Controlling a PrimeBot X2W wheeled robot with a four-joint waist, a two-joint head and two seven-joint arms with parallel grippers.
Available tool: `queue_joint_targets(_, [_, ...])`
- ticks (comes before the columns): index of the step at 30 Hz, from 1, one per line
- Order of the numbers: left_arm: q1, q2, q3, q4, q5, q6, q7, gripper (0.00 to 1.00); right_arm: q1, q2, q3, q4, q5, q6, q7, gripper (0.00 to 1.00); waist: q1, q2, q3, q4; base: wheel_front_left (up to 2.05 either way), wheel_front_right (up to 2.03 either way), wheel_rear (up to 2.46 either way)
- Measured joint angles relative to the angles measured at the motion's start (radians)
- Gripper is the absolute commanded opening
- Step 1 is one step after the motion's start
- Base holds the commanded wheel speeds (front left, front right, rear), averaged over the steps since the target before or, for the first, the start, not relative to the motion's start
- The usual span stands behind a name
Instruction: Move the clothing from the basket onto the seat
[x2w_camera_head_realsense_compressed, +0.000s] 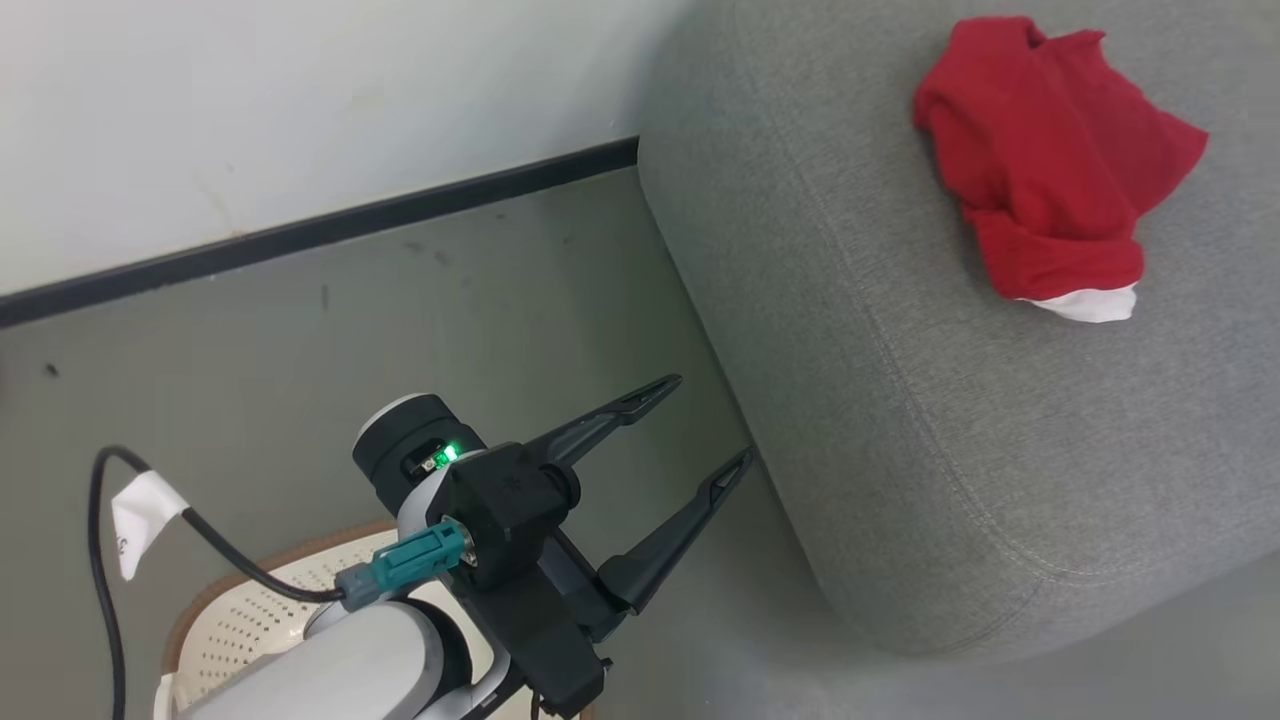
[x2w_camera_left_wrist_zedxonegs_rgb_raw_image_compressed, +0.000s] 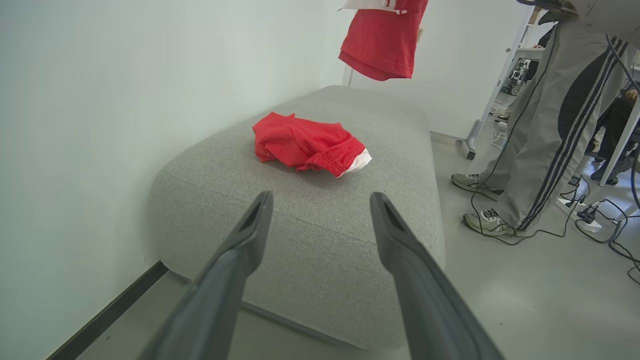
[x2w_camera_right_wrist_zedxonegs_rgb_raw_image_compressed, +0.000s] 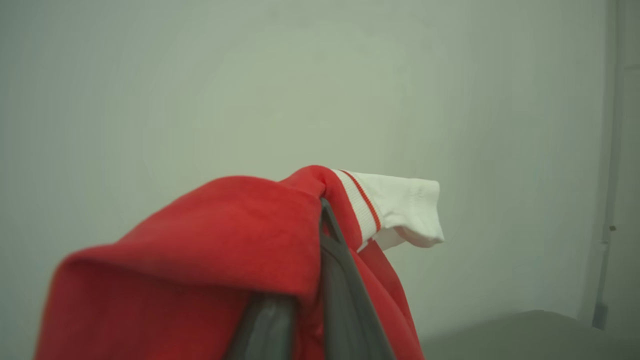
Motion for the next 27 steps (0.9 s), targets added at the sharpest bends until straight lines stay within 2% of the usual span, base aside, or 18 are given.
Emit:
queue_joint_targets(6, [-0.023,0.015,0.005,-0.033,0.002,0.0,0.021,1.0,-0.035,-0.046,-0.025,0.1,-0.04,-0.029,-0.003,0.0,0.0,0.0,0.059,0.019,0.0,0.0,0.0])
queue_joint_targets(7, [-0.028,0.018,0.006,-0.038,0.002,0.0,0.022,1.0,-0.037,-0.052,-0.026,0.109,-0.051,-0.044,-0.007,0.0,0.0,0.0,0.07,0.022,0.0,0.0,0.0])
queue_joint_targets(9, [-0.039,0.024,0.011,-0.051,0.003,0.001,0.03,1.0,-0.037,-0.066,-0.028,0.126,-0.104,-0.098,-0.012,0.0,0.0,0.0,0.092,0.027,0.0,0.0,0.0])
queue_joint_targets(12, [-0.056,0.03,0.018,-0.065,0.009,0.002,0.042,1.0,-0.042,-0.082,-0.041,0.152,-0.141,-0.137,-0.024,0.0,0.0,0.0001,0.127,0.033,0.0,0.0,0.0])
queue_joint_targets(21, [-0.117,0.019,0.04,-0.076,0.011,0.001,0.055,1.0,-0.067,-0.1,-0.068,0.227,-0.176,-0.15,-0.037,0.0,0.0001,0.0001,0.229,0.06,0.0,0.0,0.0])
queue_joint_targets(27, [-0.122,0.01,0.044,-0.064,0.01,-0.001,0.054,1.0,-0.078,-0.037,-0.022,0.266,-0.21,-0.155,-0.037,0.0,0.0002,0.0001,0.277,0.093,0.0,0.0,0.0])
